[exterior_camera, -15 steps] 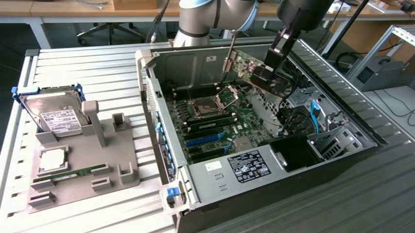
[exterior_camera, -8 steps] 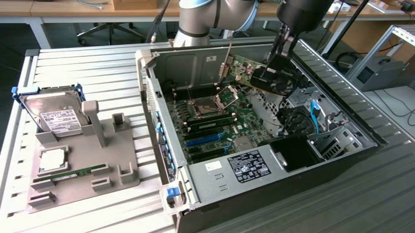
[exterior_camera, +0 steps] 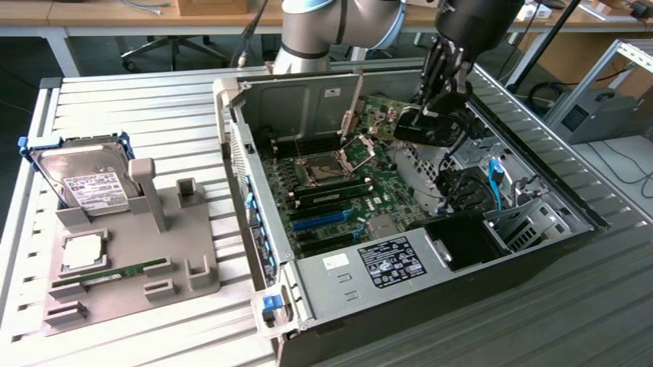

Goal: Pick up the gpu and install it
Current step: 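Insert the gpu into the slot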

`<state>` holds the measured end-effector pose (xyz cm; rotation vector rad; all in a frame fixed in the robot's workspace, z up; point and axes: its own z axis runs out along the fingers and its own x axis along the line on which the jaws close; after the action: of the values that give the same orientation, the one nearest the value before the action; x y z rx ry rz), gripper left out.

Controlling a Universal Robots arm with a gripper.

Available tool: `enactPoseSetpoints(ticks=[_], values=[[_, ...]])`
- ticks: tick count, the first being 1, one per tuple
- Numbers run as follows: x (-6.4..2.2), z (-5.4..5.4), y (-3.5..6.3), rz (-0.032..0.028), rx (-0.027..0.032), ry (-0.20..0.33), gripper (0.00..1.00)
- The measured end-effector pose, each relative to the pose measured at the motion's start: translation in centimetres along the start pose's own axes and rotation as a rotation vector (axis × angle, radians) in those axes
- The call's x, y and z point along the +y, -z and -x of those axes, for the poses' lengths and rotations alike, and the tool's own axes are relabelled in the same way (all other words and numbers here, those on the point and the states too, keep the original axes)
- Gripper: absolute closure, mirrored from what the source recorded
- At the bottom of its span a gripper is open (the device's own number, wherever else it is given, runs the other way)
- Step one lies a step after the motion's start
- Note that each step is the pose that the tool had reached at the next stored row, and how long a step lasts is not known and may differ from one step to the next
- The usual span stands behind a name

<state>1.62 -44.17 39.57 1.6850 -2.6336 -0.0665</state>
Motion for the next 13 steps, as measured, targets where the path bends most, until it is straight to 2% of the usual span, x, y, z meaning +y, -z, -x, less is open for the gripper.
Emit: enactPoseSetpoints(ticks=[4,13], values=[[0.00,0.00,-0.05,0.0010,0.0041,0.094,0.72],[0.00,0.00,-0.13,0.0029,0.0113,0.261,0.72]])
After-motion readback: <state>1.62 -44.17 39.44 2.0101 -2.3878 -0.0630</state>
